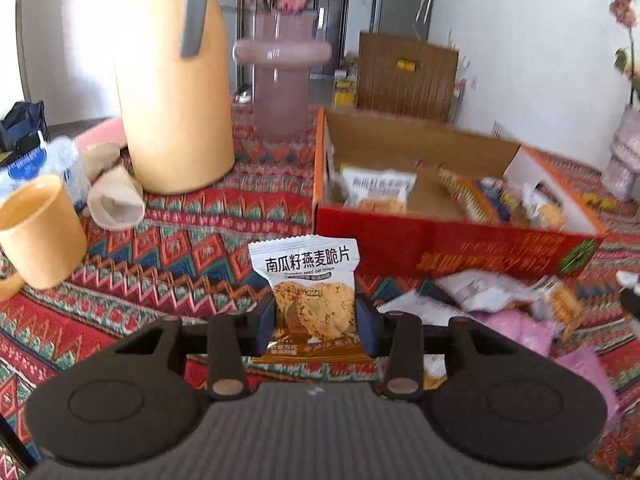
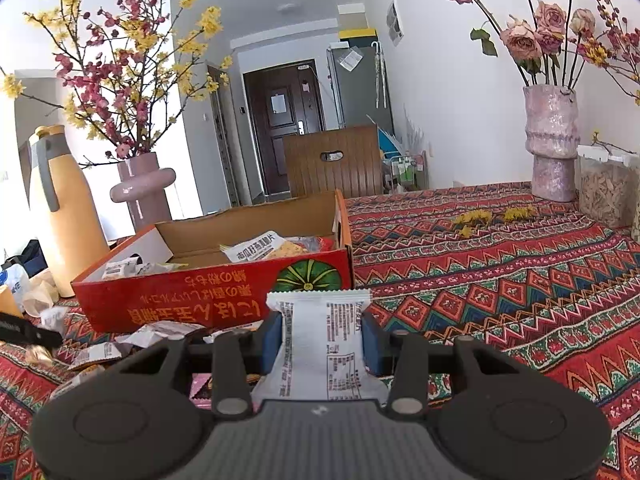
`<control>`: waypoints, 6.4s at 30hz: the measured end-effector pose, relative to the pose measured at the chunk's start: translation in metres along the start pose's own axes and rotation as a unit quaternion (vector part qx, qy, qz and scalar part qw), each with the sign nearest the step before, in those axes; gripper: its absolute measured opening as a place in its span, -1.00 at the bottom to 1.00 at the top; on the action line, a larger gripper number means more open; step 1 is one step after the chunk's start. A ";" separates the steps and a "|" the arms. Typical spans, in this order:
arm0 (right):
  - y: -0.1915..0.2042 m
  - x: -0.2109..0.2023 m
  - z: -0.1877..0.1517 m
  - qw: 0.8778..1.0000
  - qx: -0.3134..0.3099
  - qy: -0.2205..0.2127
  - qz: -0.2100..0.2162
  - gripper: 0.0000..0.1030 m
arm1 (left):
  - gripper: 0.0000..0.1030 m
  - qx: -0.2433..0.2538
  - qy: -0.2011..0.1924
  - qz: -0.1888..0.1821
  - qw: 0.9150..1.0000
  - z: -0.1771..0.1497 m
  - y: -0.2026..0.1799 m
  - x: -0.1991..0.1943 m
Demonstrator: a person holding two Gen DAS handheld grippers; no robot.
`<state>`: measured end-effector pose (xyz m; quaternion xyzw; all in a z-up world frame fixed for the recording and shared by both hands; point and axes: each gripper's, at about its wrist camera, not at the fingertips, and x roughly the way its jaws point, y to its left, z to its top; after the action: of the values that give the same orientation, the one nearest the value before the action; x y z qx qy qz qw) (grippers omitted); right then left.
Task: Organize snacks
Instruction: 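Carry both held packets up and over into the box, then open both tools to drop the packets into the box, then move both open tools back down to the snack pile, then grasp the pink packet with the right tool while left moves to green bar, then grasp the green bar packet with the left tool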
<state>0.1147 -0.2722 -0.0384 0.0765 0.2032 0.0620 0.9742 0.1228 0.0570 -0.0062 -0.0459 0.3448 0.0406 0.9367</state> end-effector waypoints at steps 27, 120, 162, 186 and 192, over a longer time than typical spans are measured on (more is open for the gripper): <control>0.054 0.044 0.095 0.996 -0.063 -0.058 0.023 -0.21 | -0.18 -0.011 -0.102 -0.007 0.995 0.088 -0.053 -0.003; 0.023 -0.001 -0.022 0.996 -0.015 0.085 0.004 1.00 | 1.00 -0.009 -0.080 0.015 0.997 -0.047 -0.009 -0.012; 0.054 -0.017 -0.029 0.991 -0.050 0.121 0.021 0.17 | 1.00 -0.018 -0.047 0.008 0.999 -0.047 -0.006 -0.011; 0.011 -0.072 -0.043 0.995 0.015 0.065 0.071 0.18 | 0.97 0.090 0.075 -0.030 0.993 -0.097 -0.110 -0.046; 0.008 -0.074 -0.046 0.995 0.020 0.066 0.073 0.17 | 0.70 0.071 0.091 -0.019 0.993 -0.098 -0.110 -0.035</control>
<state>0.0276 -0.2703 -0.0500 0.1068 0.2624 0.1340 0.9496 0.0451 -0.0652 -0.0512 0.0107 0.4297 -0.0058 0.9029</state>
